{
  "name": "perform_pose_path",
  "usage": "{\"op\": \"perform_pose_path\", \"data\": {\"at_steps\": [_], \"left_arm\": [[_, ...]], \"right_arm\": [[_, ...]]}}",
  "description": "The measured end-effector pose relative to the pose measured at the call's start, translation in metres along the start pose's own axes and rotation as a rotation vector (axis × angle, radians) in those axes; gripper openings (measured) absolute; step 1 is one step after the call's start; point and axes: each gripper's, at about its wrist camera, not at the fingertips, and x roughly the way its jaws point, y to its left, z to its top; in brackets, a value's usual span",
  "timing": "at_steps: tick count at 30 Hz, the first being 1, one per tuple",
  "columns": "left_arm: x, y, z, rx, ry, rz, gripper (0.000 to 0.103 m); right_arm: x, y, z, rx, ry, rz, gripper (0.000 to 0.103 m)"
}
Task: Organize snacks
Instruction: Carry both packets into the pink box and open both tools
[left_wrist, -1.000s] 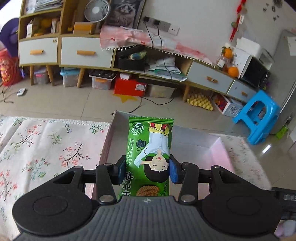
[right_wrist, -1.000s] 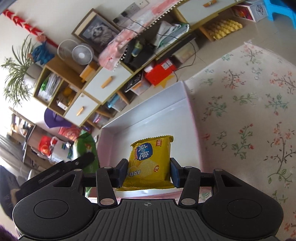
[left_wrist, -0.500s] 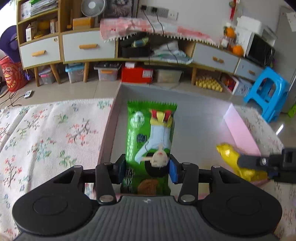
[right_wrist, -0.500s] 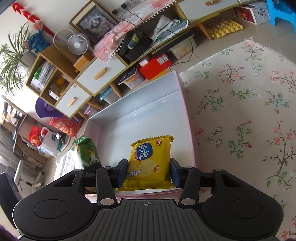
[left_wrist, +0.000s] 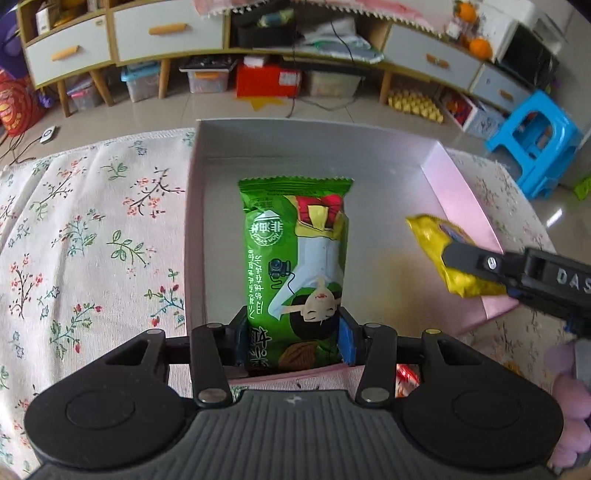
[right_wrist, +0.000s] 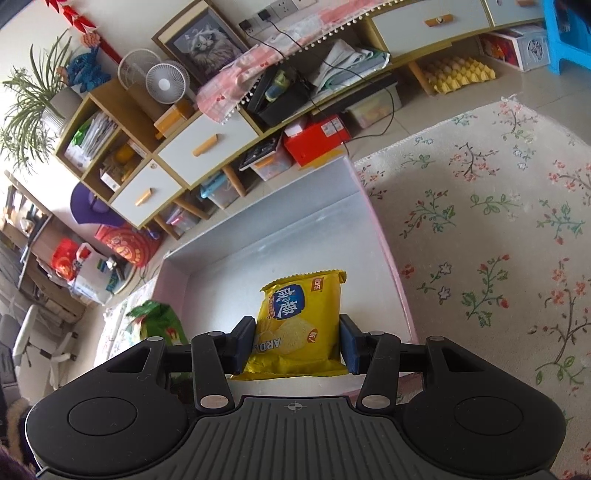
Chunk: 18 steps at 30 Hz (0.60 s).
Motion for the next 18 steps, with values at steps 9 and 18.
{"op": "perform_pose_path", "data": {"at_steps": [9,18], "left_arm": [[-0.002,0.001,-0.006,0.011,-0.12,0.022,0.06],[-0.038,-0.006,-0.021,-0.024,-0.19,0.014,0.09]], "right_arm": [[-0.004,0.001,0.001,0.003,-0.006,0.004,0.073],[-0.04,0.009,0.008,-0.06,0.004,-0.003,0.083]]}}
